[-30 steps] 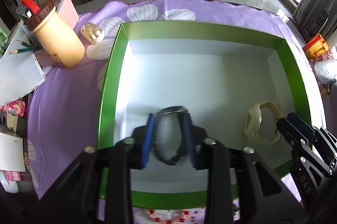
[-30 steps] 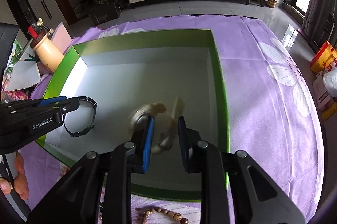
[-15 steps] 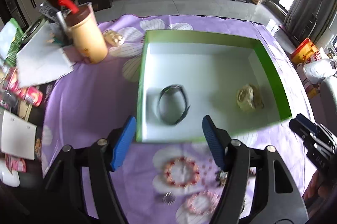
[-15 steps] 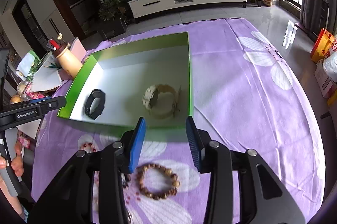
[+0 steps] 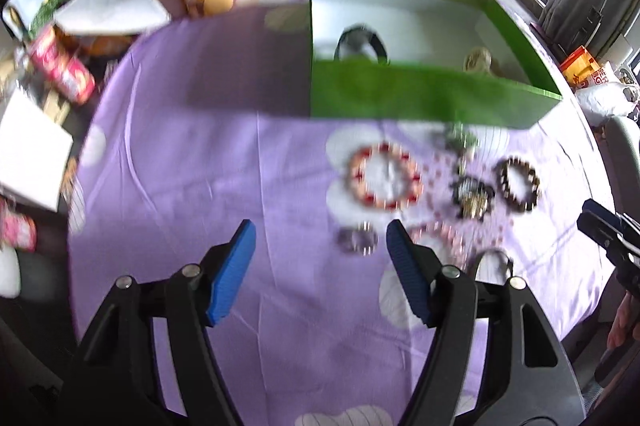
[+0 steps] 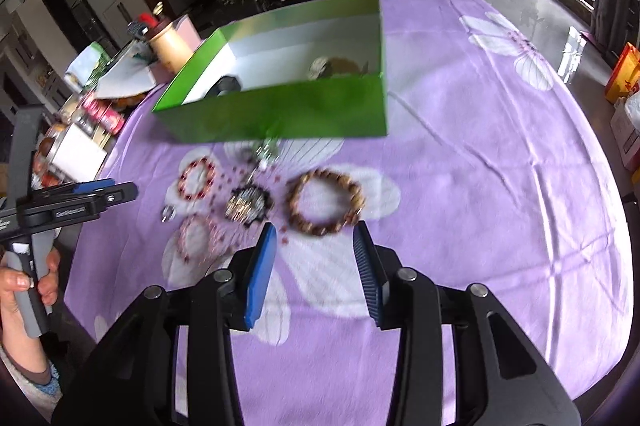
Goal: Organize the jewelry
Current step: 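Move the left gripper back to the silver ring on the cloth, then grasp the silver ring with the left gripper while the right grasps the silver bangle, then carry the ring and bangle into the green box and release both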
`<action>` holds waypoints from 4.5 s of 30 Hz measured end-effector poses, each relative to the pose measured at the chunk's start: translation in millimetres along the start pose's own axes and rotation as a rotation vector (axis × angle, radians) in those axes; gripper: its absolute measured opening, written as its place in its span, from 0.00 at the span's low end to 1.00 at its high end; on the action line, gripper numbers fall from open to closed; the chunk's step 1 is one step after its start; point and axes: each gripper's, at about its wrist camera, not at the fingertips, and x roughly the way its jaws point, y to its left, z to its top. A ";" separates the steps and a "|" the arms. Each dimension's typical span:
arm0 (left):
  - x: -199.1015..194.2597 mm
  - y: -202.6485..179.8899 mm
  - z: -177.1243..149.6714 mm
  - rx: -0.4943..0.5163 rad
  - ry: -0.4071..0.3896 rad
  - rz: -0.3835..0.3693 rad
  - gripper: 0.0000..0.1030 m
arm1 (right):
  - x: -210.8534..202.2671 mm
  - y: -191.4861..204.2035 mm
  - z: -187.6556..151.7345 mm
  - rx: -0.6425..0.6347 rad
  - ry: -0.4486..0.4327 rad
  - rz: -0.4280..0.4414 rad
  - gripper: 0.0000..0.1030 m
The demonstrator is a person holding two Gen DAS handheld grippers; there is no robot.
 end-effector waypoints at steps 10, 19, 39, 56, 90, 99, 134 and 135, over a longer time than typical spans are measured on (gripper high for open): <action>11.8 8.3 -33.9 -0.025 -0.016 -0.016 0.67 | 11.9 50.0 -55.7 -0.133 0.051 0.106 0.39; 27.8 -1.4 -40.9 0.044 -0.003 -0.001 0.65 | 37.6 88.7 -68.5 -0.286 0.078 0.095 0.39; 44.3 -30.9 -25.7 0.201 -0.057 -0.015 0.33 | 69.1 98.0 -58.1 -0.349 0.066 0.018 0.09; 32.0 -31.4 -28.7 0.174 -0.082 -0.077 0.19 | 48.4 71.7 -47.6 -0.250 0.010 0.014 0.03; 7.0 -76.1 127.2 0.146 -0.180 -0.191 0.20 | 17.0 51.9 107.6 -0.247 -0.243 -0.055 0.03; 58.5 -87.7 158.6 0.122 -0.074 -0.213 0.20 | 59.1 29.9 149.5 -0.200 -0.176 -0.032 0.03; 40.0 -99.4 146.6 0.172 -0.123 -0.126 0.66 | 48.3 -23.2 132.7 -0.027 -0.193 0.015 0.21; 33.8 -96.8 142.9 0.171 -0.132 -0.125 0.68 | 44.3 -23.7 127.9 -0.026 -0.194 0.019 0.21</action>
